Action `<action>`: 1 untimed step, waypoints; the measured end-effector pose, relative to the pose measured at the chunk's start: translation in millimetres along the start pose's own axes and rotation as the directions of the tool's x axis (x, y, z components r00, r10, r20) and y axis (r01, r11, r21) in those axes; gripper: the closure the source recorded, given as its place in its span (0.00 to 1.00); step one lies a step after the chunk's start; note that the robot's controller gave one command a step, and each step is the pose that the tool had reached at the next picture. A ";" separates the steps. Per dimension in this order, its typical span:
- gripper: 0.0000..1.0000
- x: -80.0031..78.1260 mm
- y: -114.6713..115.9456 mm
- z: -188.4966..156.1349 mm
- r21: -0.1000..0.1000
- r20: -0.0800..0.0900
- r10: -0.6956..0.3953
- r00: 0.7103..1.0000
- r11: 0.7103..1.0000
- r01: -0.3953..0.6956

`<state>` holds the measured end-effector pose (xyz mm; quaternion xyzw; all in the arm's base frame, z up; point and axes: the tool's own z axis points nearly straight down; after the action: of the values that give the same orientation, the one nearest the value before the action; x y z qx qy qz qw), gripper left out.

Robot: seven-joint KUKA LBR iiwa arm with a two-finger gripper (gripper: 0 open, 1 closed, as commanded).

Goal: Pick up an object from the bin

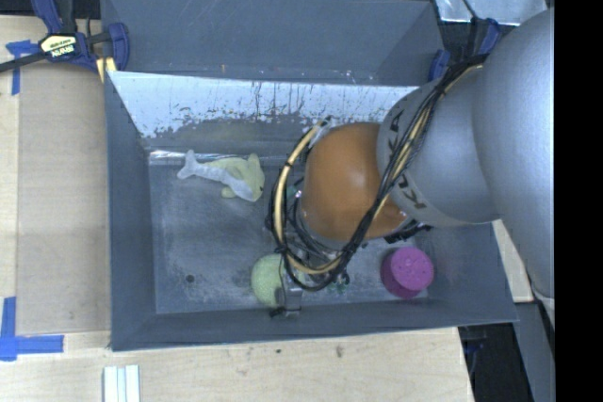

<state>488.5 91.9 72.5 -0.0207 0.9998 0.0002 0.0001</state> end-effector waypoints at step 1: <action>1.00 -3.6 0.9 14.6 -0.003 0.013 0.025 1.000 1.000 -0.025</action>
Offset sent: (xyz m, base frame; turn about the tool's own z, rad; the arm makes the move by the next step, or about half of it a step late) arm 0.0000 0.0000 0.0000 0.0000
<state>492.0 93.0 57.9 -0.0081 0.9999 0.0017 0.0067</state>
